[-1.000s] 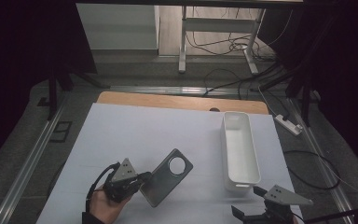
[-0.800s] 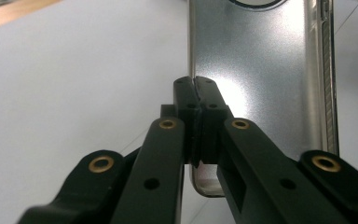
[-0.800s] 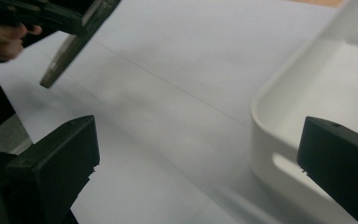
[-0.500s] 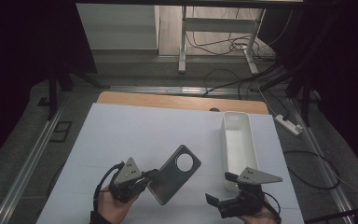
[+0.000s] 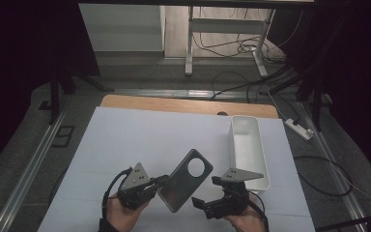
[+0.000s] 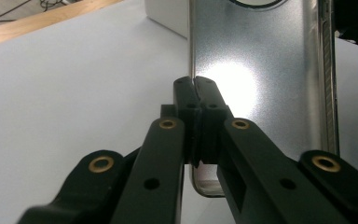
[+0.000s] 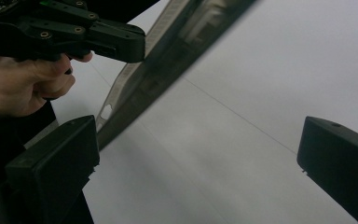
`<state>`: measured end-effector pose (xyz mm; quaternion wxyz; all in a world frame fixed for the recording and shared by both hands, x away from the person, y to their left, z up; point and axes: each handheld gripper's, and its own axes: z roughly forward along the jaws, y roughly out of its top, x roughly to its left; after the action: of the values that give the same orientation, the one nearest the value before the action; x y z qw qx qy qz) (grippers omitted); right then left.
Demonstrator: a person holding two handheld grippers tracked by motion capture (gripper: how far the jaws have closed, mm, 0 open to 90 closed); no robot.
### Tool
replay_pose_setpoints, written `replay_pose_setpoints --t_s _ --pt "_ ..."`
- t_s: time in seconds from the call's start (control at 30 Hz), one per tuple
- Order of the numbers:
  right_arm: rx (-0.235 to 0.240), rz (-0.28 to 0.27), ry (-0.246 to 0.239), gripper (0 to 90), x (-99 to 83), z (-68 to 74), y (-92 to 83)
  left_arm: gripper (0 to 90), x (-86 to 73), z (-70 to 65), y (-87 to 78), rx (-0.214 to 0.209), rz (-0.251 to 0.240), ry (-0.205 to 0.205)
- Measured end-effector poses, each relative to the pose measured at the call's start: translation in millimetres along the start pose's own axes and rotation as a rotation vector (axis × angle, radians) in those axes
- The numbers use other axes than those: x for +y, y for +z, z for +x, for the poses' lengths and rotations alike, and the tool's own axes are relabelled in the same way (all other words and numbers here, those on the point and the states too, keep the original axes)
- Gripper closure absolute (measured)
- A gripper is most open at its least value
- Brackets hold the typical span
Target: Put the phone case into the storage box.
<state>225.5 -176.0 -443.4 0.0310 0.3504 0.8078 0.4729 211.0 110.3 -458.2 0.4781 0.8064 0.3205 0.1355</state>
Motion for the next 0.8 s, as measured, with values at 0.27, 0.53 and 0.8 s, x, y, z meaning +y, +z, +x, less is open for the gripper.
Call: replay_pose_setpoints --t_s 0.27,0.53,0.8 --pt "0.031 0.021 0.026 0.0 7.0 9.6 18.2 89.1 0.0 -5.6 4.5 0.004 0.006 0.011" --pt "0.001 0.000 0.059 19.3 9.5 11.1 27.0 89.1 -1.0 -6.7 3.5 0.017 0.000 0.003" --pt "0.099 -0.035 0.179 61.2 9.6 3.4 27.9 89.1 -1.8 -9.6 4.0 0.014 -0.003 0.009"
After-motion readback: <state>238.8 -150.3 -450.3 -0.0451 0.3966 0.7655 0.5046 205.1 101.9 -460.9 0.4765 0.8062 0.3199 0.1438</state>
